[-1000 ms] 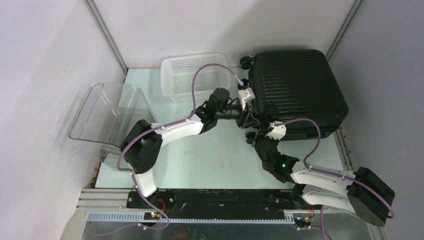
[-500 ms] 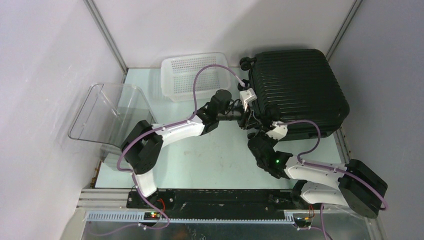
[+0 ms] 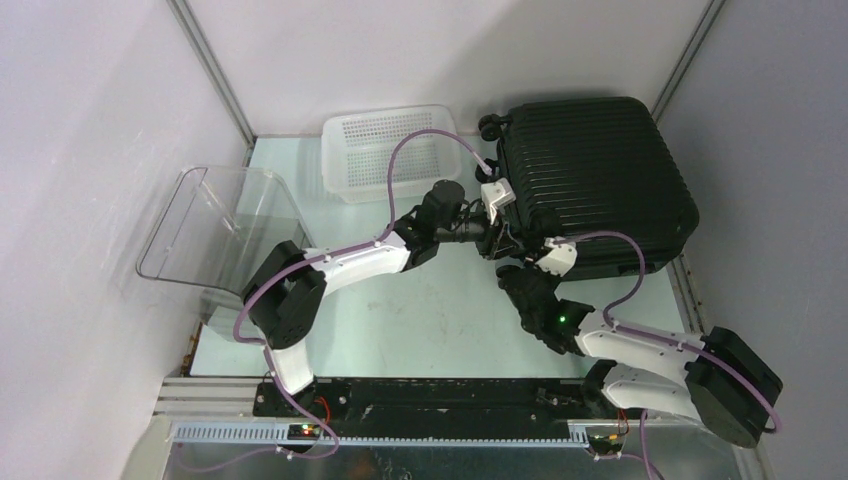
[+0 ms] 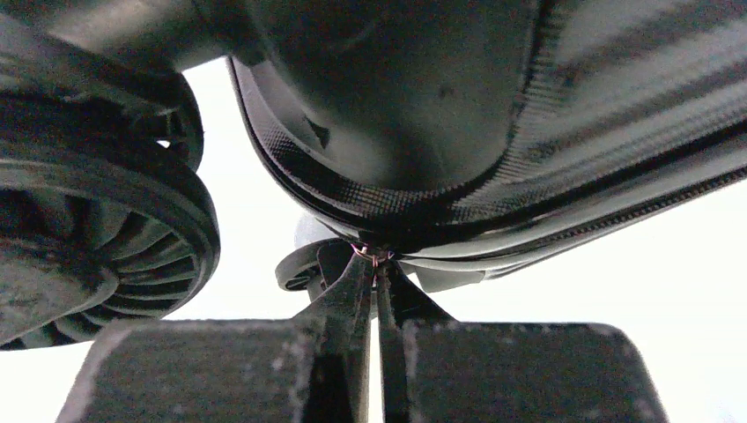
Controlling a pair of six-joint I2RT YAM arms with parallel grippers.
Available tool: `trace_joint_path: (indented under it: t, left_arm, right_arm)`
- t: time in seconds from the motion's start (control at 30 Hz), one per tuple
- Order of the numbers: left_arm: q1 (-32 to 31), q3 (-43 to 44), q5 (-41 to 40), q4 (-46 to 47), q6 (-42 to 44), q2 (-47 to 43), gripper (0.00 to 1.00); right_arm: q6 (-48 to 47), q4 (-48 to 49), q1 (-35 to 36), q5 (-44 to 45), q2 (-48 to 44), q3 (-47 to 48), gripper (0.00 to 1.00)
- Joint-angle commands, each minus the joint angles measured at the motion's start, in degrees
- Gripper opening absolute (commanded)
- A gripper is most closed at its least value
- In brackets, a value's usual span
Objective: Open, take out, and arrange the luggage
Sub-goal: Unzip the zipper of the luggage.
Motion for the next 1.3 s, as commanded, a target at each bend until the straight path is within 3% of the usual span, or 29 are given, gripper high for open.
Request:
trace_joint_path:
  t: [0.0,0.17,0.33,0.57,1.1,1.27]
  left_arm:
    - [0.14,2.63,0.53,-2.11,2.26,-6.98,0.00]
    - [0.20,3.34,-0.31,-3.09,2.06,-6.84,0.00]
    - [0.22,3.82,-0.68,-4.25,2.40,-6.98,0.00]
    - [0.39,4.61,-0.94,-7.32,3.50,-7.22,0.00]
    - [2.74,4.70,-1.12,-11.85,3.61,-8.83,0.00]
    - [2.83,4.58,-0.66,-13.31,4.60,-9.09,0.00]
  right_arm:
    - [-10.41,5.56,-5.44,6.21,-4.53,-1.68,0.00]
    - [-17.97,9.84,-6.30,2.05,-11.01,-5.74,0.00]
    - [-17.66,9.00,-9.06,-0.53,-17.40,-8.97,0.00]
    - [-14.96,6.42,-10.24,-1.43,-18.63,-9.19,0.00]
    - [-7.81,-10.84,-13.98,2.69,-22.34,-2.77,0.00]
    - [-5.71,-15.45,-18.06,1.16,-24.68,-1.61,0.00]
